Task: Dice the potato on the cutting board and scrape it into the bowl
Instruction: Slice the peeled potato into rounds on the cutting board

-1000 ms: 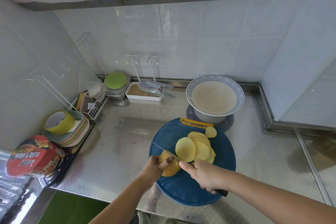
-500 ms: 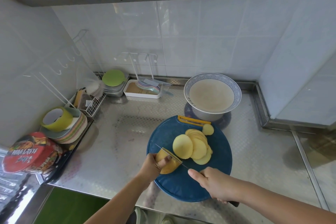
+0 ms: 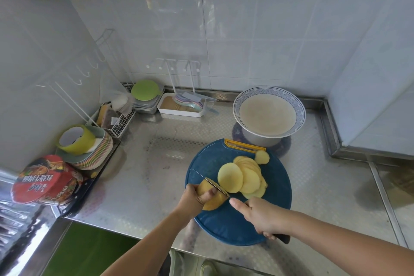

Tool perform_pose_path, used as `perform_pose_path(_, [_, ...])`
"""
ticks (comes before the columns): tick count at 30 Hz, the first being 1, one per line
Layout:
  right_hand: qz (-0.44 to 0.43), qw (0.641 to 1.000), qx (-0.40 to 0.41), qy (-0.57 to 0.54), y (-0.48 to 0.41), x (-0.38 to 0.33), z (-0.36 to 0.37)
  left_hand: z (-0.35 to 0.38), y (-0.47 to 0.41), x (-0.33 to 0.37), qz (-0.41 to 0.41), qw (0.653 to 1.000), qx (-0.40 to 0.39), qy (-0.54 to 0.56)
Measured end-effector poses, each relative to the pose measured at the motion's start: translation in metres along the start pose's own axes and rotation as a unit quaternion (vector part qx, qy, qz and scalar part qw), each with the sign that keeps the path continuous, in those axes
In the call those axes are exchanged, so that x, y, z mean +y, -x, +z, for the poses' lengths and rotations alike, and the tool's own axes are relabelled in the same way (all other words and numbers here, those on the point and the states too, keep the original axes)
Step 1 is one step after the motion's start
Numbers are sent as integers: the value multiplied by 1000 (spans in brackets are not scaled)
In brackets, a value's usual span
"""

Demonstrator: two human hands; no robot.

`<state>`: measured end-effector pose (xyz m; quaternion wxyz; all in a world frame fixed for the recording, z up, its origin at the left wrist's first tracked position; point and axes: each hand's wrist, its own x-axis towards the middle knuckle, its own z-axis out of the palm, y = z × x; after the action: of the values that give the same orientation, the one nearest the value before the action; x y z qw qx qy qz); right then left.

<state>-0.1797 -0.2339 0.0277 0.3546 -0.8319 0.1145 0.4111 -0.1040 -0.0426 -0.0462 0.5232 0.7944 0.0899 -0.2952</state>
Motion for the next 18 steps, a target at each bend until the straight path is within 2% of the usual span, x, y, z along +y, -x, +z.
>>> perform_pose_path(10, [9,999,-5,-32,-5,-5,2,-1,2,1,6,1000,-2,8])
perform_pose_path(18, [9,998,-12,-61,11,19,2,-1,5,4,11,1000,-8,15])
